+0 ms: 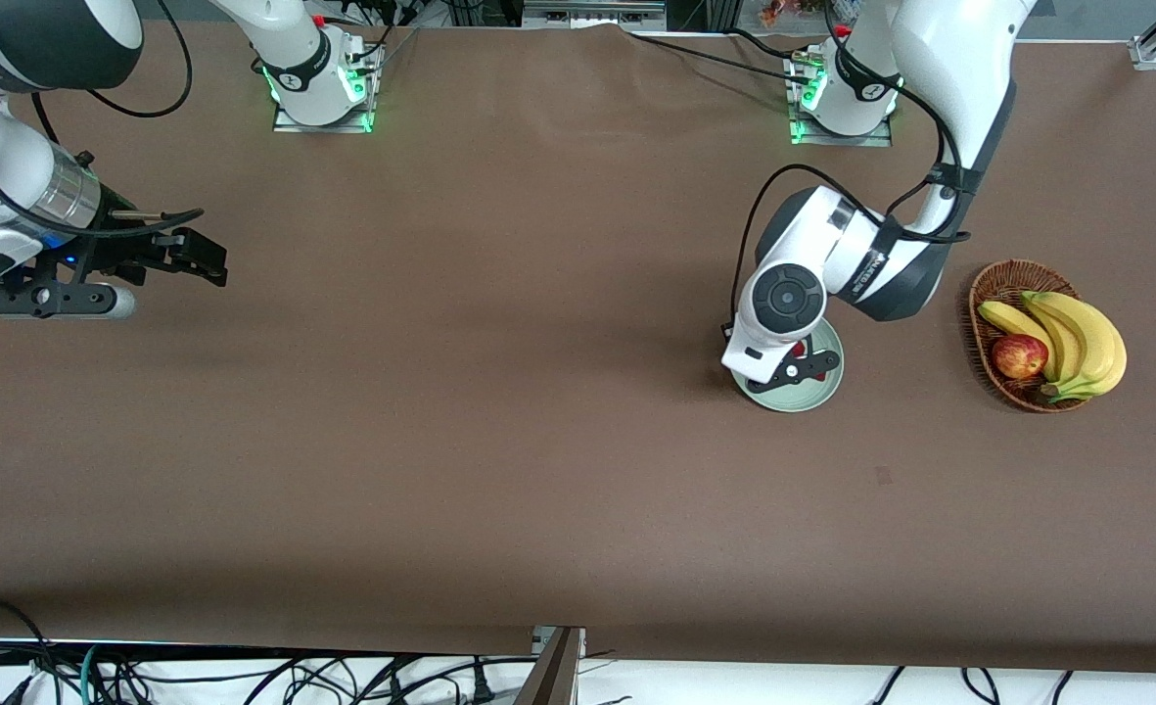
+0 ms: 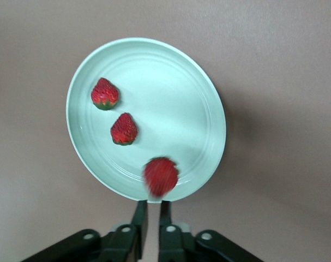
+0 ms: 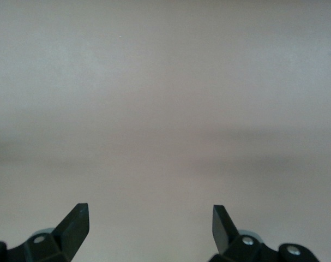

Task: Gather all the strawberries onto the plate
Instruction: 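Lower the strawberry onto the plate and open the left gripper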

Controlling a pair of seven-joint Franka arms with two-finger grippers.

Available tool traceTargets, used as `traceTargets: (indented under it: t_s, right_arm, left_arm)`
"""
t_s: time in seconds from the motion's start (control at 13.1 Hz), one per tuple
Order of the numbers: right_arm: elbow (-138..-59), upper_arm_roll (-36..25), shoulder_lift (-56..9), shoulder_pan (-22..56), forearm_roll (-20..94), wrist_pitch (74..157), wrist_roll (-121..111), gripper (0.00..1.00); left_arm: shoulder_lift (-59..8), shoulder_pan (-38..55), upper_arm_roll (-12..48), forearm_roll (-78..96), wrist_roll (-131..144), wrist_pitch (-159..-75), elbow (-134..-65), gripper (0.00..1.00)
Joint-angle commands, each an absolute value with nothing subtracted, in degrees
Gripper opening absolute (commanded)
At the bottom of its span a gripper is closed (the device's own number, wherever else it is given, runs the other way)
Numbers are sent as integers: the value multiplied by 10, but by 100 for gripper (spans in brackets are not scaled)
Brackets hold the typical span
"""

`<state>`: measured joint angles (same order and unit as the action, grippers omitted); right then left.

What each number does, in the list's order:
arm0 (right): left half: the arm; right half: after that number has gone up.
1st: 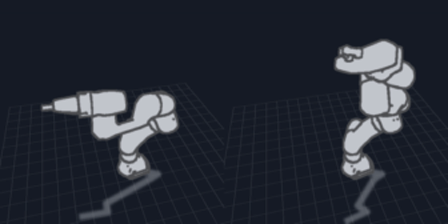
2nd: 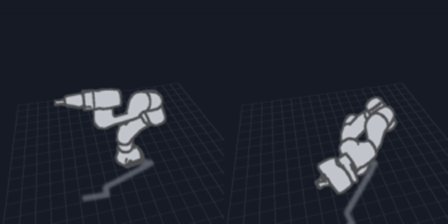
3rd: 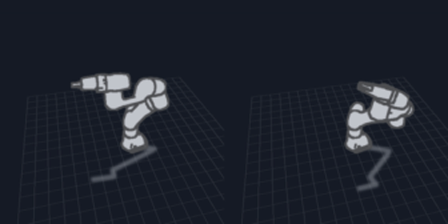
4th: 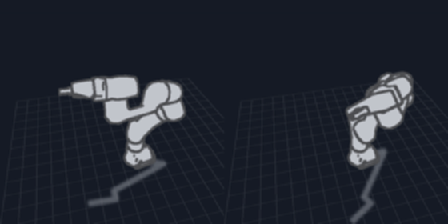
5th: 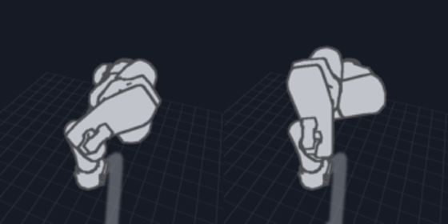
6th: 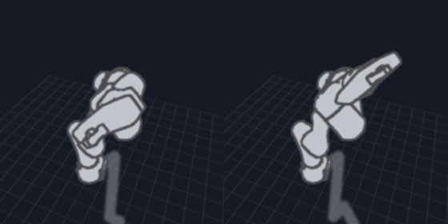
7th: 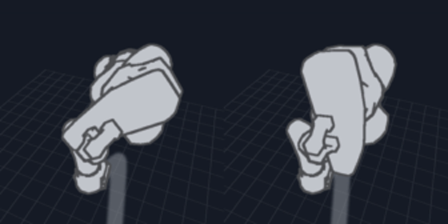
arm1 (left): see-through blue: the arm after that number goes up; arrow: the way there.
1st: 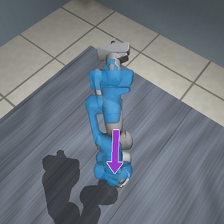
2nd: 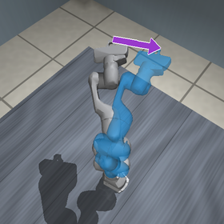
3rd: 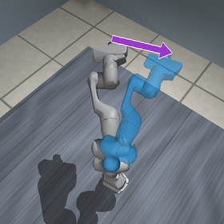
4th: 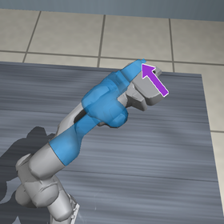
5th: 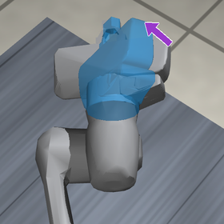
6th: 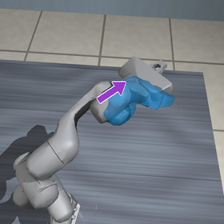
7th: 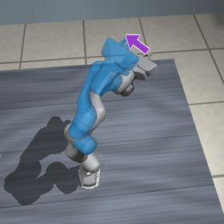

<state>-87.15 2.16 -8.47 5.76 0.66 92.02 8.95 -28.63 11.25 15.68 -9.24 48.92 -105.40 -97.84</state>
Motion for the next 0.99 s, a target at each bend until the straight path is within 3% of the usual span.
traceTargets:
  t_s: [0.0,0.54,0.76,0.92]
  right_arm:
    - [-858,26,-91,41,22,918,90,100]
    - [-864,27,-91,43,28,906,94,100]
    - [-858,32,-91,49,24,910,91,100]
    - [-854,33,-91,59,22,911,91,100]
  left_arm:
    - [-276,98,164,-100,475,-1043,-963,100]
    - [-266,84,165,8,398,-1012,-856,100]
    - [-228,42,163,8,333,-913,-799,100]
    - [-190,-13,165,8,223,-896,-794,100]
